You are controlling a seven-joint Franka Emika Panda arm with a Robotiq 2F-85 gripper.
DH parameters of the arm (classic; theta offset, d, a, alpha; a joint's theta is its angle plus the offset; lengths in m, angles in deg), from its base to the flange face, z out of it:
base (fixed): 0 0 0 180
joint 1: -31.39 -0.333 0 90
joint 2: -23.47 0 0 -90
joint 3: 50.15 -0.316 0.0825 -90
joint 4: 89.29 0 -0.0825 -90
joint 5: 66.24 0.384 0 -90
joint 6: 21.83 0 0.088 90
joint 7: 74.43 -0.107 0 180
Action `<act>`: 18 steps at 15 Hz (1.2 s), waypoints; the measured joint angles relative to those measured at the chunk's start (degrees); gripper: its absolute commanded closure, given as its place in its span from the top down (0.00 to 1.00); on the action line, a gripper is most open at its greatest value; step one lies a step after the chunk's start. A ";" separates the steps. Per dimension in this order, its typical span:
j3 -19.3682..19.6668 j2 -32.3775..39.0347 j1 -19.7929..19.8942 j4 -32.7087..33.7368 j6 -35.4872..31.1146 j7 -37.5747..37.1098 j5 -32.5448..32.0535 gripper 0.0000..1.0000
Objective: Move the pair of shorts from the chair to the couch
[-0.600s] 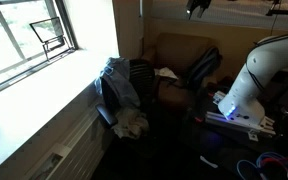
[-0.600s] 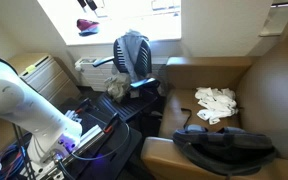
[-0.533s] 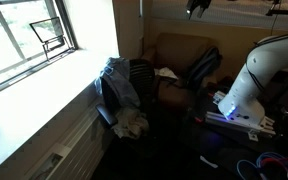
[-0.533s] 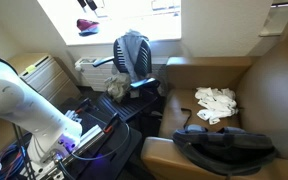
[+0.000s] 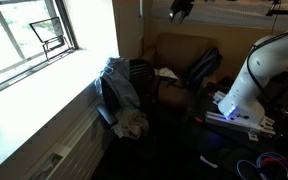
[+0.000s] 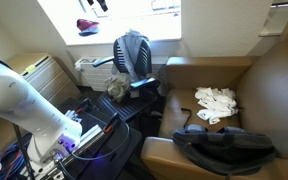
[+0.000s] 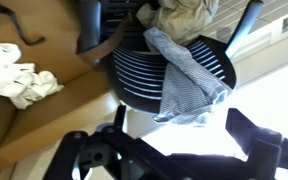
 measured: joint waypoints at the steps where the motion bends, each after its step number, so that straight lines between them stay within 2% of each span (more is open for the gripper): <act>1: 0.40 3.40 -2.38 0.30 -3.09 2.13 3.29 1.00; 3: 1.11 10.45 -7.31 1.99 -6.93 7.21 10.20 1.00; 6: 2.61 21.08 -12.94 8.24 -6.09 13.74 16.93 1.00; 9: 2.62 25.65 -13.42 11.93 -5.61 14.41 17.36 1.00; 13: -2.82 28.81 -12.26 12.29 -2.44 13.18 17.20 1.00; 18: -12.35 41.81 -13.77 16.03 1.27 11.63 17.31 1.00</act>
